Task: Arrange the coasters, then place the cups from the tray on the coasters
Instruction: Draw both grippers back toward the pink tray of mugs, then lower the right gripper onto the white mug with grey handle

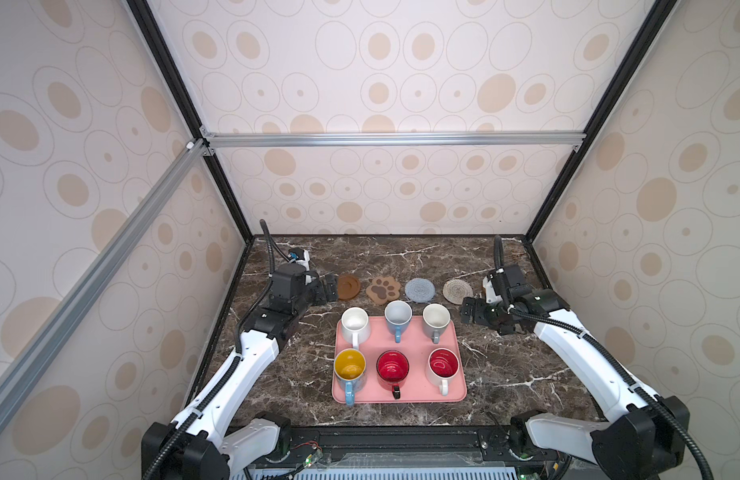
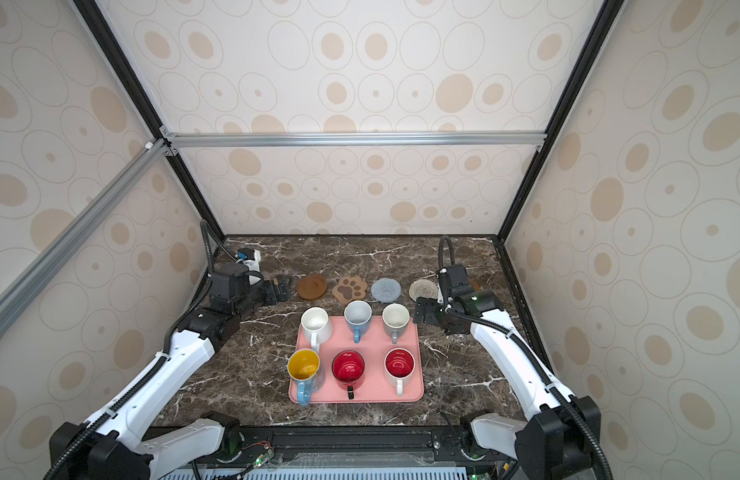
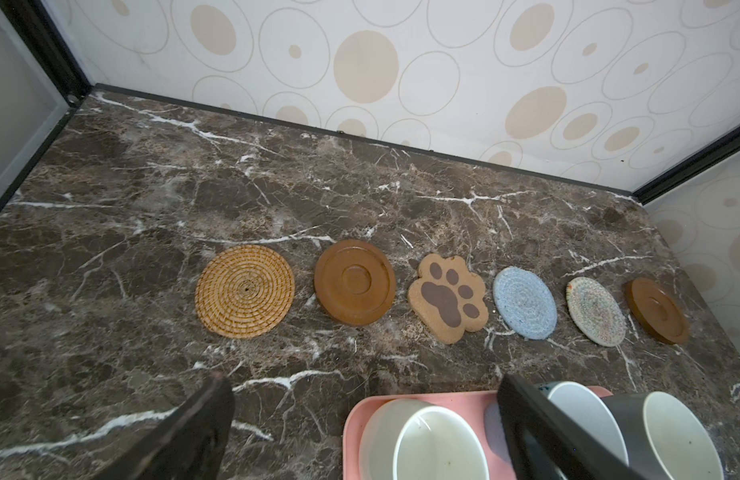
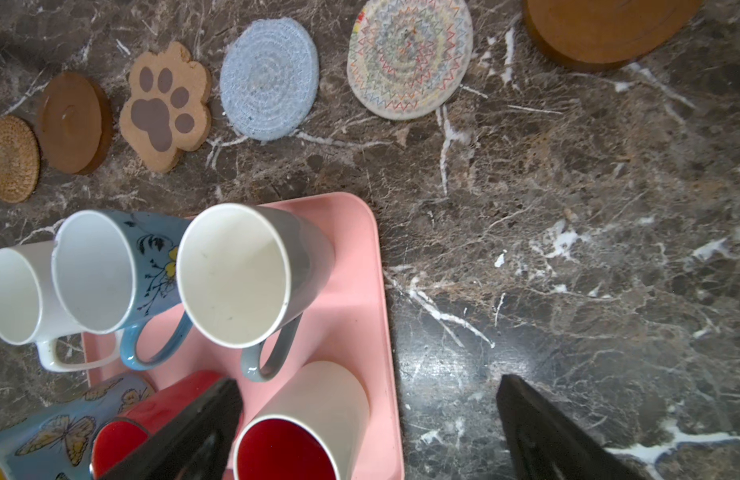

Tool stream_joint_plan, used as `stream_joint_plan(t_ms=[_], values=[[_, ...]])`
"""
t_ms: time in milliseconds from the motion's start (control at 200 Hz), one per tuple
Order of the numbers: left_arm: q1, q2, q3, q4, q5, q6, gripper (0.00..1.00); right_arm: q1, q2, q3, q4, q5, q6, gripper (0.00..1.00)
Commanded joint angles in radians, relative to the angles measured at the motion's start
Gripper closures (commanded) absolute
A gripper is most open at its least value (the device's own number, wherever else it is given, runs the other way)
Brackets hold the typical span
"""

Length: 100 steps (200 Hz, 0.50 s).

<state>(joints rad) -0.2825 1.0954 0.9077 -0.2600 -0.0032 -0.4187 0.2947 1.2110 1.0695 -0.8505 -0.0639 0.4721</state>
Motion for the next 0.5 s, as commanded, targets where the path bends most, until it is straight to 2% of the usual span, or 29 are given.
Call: stream_joint_plan(t_ms=[0, 115, 250, 495], values=[[-0.010, -0.062, 0.019, -0.101, -0.040, -0.001, 0.00, 0.049, -0.035, 0.021, -0.038, -0.007, 0.043, 0.01], [-0.015, -0.126, -0.024, -0.112, -0.020, 0.012, 0.00, 0.125, -0.051, 0.014, -0.019, 0.041, 0.054, 0.02], [-0.018, -0.129, -0.048, -0.169, 0.007, 0.021, 0.00, 0.181, -0.031, 0.021, -0.049, 0.064, 0.072, 0.03], [-0.047, -0.203, -0.071, -0.217, -0.010, -0.013, 0.00, 0.287, 0.033, 0.029, -0.069, 0.124, 0.066, 0.04]])
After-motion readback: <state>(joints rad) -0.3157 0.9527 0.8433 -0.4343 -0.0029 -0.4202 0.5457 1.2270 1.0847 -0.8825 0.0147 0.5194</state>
